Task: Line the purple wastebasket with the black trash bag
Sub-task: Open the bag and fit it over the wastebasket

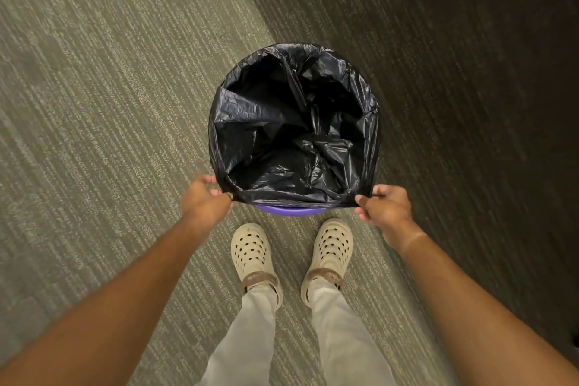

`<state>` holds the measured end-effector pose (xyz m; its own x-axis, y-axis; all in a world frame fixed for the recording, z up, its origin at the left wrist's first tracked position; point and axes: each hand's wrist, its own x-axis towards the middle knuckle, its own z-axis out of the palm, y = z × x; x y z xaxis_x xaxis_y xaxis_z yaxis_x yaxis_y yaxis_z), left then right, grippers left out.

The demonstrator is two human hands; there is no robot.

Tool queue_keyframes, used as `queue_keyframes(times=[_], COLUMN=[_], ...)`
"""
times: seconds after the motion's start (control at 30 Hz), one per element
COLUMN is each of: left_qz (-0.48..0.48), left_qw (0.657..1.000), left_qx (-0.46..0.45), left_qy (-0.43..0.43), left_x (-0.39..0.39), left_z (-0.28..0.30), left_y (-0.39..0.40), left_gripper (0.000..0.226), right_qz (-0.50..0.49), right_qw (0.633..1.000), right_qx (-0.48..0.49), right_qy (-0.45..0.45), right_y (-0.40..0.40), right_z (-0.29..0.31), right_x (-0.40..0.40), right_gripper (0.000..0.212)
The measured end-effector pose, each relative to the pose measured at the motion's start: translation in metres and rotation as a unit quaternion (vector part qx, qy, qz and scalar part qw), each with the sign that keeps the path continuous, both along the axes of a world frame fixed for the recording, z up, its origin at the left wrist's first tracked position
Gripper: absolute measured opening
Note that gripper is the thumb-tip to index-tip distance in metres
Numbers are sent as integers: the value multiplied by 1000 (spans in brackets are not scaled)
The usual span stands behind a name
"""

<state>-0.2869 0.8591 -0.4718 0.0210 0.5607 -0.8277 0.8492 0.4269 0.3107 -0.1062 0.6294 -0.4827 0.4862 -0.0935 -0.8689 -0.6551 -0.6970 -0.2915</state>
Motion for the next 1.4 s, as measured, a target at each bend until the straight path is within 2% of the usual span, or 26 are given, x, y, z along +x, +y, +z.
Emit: queue_keyframes(times=[0.07,0.13,0.17,0.27,0.33,0.43,0.5,0.6,0.73,0.8,0.9,0.97,1.0,1.07,1.13,1.23,1.3,1.4], left_qz=[-22,-32,-10,133,197,216,199,152,113,119,161,177,172,166,165,162,203,301], left_qw=[1000,999,1000,986,972,964,972,986,992,992,981,967,966,970,975,976,965,935], left_qx=[19,15,-5,-96,-126,-151,-127,-72,-58,-29,106,182,193,170,135,132,114,69], left_qy=[4,7,-3,-37,-31,-10,21,15,-21,-20,30,9,-11,-54,-67,-66,-117,-174], left_x=[3,5,6,14,14,10,11,11,11,12,14,21,28,45,56,60,59,52], left_z=[-3,-7,-9,-3,-3,-8,-13,-21,-24,-19,-9,-3,1,6,0,-16,-23,-34], left_y=[-3,-5,-5,-10,-12,-12,-16,-20,-21,-20,-11,-4,-2,-3,-4,-3,-5,-2], left_gripper=[46,41,34,11,14,20,20,14,20,29,44,42,37,21,20,30,32,51], right_qz=[2,-26,-70,-208,-253,-258,-221,-207,-238,-209,-189,-205,-203,-173,-139,-158,-193,-253], right_qw=[999,999,998,972,953,944,954,963,957,967,980,965,963,968,974,973,962,952], right_qx=[-17,-9,9,60,97,118,102,88,121,107,20,15,22,17,3,6,14,-18], right_qy=[-30,-20,5,92,134,167,175,152,118,97,-67,-162,-178,-183,-178,-169,-191,-170], right_y=[5,11,15,19,15,7,7,14,26,29,31,39,46,62,74,84,88,87], right_z=[-2,-4,-5,2,11,14,11,5,2,4,8,16,21,23,16,1,-9,-22], right_x=[-5,-10,-11,-10,-9,-9,-9,-11,-11,-11,-6,1,4,9,12,11,8,12], right_gripper=[9,6,9,16,22,33,31,24,20,22,37,31,23,8,24,48,57,66])
